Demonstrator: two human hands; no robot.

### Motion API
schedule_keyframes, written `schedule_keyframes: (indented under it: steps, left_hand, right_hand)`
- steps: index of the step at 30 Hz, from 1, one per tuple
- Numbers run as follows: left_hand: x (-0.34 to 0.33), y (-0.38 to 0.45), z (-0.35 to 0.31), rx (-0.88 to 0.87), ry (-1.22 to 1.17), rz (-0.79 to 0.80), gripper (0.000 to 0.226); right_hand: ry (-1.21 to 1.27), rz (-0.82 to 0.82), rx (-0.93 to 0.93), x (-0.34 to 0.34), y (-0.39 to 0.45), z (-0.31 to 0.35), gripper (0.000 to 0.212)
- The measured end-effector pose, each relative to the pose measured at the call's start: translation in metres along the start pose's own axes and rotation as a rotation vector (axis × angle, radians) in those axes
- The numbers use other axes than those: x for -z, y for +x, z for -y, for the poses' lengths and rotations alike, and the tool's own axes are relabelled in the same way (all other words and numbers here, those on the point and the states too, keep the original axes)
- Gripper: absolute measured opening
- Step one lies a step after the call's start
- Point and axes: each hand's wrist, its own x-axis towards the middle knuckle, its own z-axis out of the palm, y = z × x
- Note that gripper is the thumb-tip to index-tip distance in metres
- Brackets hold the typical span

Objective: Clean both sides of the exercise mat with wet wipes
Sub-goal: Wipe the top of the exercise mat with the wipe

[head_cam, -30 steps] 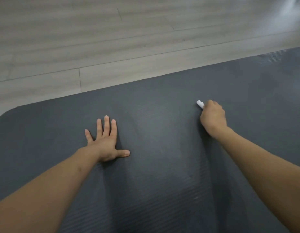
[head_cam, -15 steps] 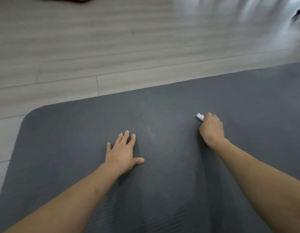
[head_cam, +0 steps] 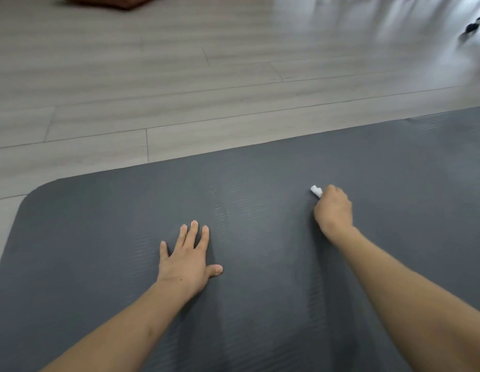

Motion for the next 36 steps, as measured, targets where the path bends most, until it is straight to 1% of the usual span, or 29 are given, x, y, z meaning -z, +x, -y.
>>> schedule_keyframes:
  steps: [1, 2, 3, 4, 5, 6, 7, 8, 9, 11, 12, 13, 14, 15, 17, 18, 20, 21, 22, 23, 24, 27, 28, 29, 31, 32, 33, 35, 36]
  left_hand:
    - [0.001, 0.000, 0.000, 0.003, 0.000, 0.013, 0.096]
    - [0.001, 0.001, -0.001, 0.006, 0.002, 0.024, 0.097]
    - [0.002, 0.001, -0.002, 0.008, 0.007, 0.030, 0.097]
    - [0.004, 0.001, -0.002, 0.010, 0.013, 0.037, 0.098]
    - [0.004, 0.001, -0.002, 0.012, 0.015, 0.045, 0.099]
    - [0.005, 0.001, -0.002, 0.017, 0.013, 0.049, 0.099]
    - [0.005, 0.002, -0.002, 0.020, 0.011, 0.050, 0.099]
    - [0.004, 0.002, -0.002, 0.019, 0.014, 0.050, 0.098]
    - [0.003, 0.003, -0.002, 0.017, 0.018, 0.048, 0.098]
    - [0.002, 0.003, -0.003, 0.015, 0.023, 0.049, 0.098]
    - [0.001, 0.004, -0.004, 0.014, 0.025, 0.050, 0.097]
    - [0.001, 0.005, -0.004, 0.015, 0.026, 0.051, 0.097]
    - [0.001, 0.005, -0.005, 0.016, 0.027, 0.055, 0.097]
    - [0.002, 0.005, -0.005, 0.018, 0.026, 0.062, 0.097]
    - [0.003, 0.005, -0.005, 0.017, 0.021, 0.065, 0.097]
    - [0.003, 0.005, -0.004, 0.013, 0.020, 0.067, 0.098]
    - [0.004, 0.003, -0.004, 0.012, 0.025, 0.051, 0.098]
    - [0.004, 0.001, -0.003, 0.014, 0.028, 0.039, 0.098]
    - [0.005, -0.003, -0.003, 0.015, 0.033, 0.026, 0.097]
    - [0.006, -0.005, -0.002, 0.013, 0.040, 0.004, 0.097]
    - [0.007, -0.007, 0.000, 0.006, 0.046, -0.010, 0.098]
    - [0.010, -0.014, 0.003, -0.032, 0.021, 0.080, 0.118]
    - [0.008, -0.015, 0.003, -0.039, 0.027, 0.101, 0.124]
    - [0.005, -0.016, 0.002, -0.041, 0.039, 0.103, 0.127]
    - [0.002, -0.013, 0.000, -0.030, 0.053, 0.084, 0.128]
    - [0.001, -0.012, -0.001, -0.027, 0.055, 0.081, 0.128]
    - [0.000, -0.011, -0.001, -0.027, 0.051, 0.078, 0.128]
    - [-0.002, -0.011, 0.002, -0.028, 0.035, 0.076, 0.128]
    - [-0.002, -0.010, 0.004, -0.031, 0.030, 0.073, 0.127]
  right_hand:
    - [0.045, -0.011, -0.023, -0.006, -0.011, 0.016, 0.023]
    - [0.108, -0.003, 0.015, -0.017, -0.030, 0.036, 0.030]
    - [0.159, 0.043, 0.117, -0.029, -0.056, 0.059, 0.034]
    - [0.152, 0.130, 0.280, -0.038, -0.087, 0.083, 0.035]
    - [0.101, 0.253, 0.477, -0.046, -0.115, 0.098, 0.034]
    - [0.046, 0.347, 0.650, -0.047, -0.127, 0.103, 0.030]
    - [0.027, 0.353, 0.742, -0.042, -0.119, 0.097, 0.027]
    - [0.013, 0.293, 0.725, -0.034, -0.097, 0.080, 0.024]
    - [-0.012, 0.208, 0.637, -0.026, -0.068, 0.057, 0.021]
    - [-0.093, 0.096, 0.324, -0.001, -0.011, 0.000, 0.013]
    - [-0.106, 0.057, 0.175, 0.011, 0.008, -0.025, 0.013]
    - [-0.080, 0.024, 0.067, 0.019, 0.018, -0.041, 0.014]
    - [-0.049, -0.004, 0.011, 0.019, 0.018, -0.042, 0.017]
    - [-0.006, -0.026, 0.000, 0.015, 0.008, -0.030, 0.021]
    - [0.079, -0.001, 0.062, -0.008, -0.035, 0.013, 0.028]
    - [0.124, 0.042, 0.147, -0.022, -0.066, 0.039, 0.029]
    - [0.137, 0.173, 0.433, -0.039, -0.132, 0.084, 0.026]
    - [0.113, 0.253, 0.578, -0.040, -0.151, 0.094, 0.022]
    - [0.093, 0.295, 0.685, -0.038, -0.153, 0.093, 0.017]
    - [0.070, 0.281, 0.704, -0.031, -0.140, 0.082, 0.013]
    - [0.052, 0.237, 0.648, -0.023, -0.120, 0.066, 0.010]
    - [-0.025, 0.110, 0.293, 0.003, -0.050, 0.004, 0.009]
    - [-0.036, 0.068, 0.200, 0.008, -0.040, -0.008, 0.009]
    - [-0.031, 0.039, 0.131, 0.008, -0.040, -0.011, 0.012]
    - [0.043, 0.011, 0.085, -0.004, -0.065, 0.018, 0.021]
    - [0.084, 0.043, 0.119, -0.013, -0.088, 0.039, 0.025]
    - [0.102, 0.099, 0.221, -0.022, -0.116, 0.062, 0.025]
    - [0.062, 0.246, 0.510, -0.035, -0.169, 0.088, 0.018]
    - [0.058, 0.272, 0.629, -0.036, -0.172, 0.085, 0.016]
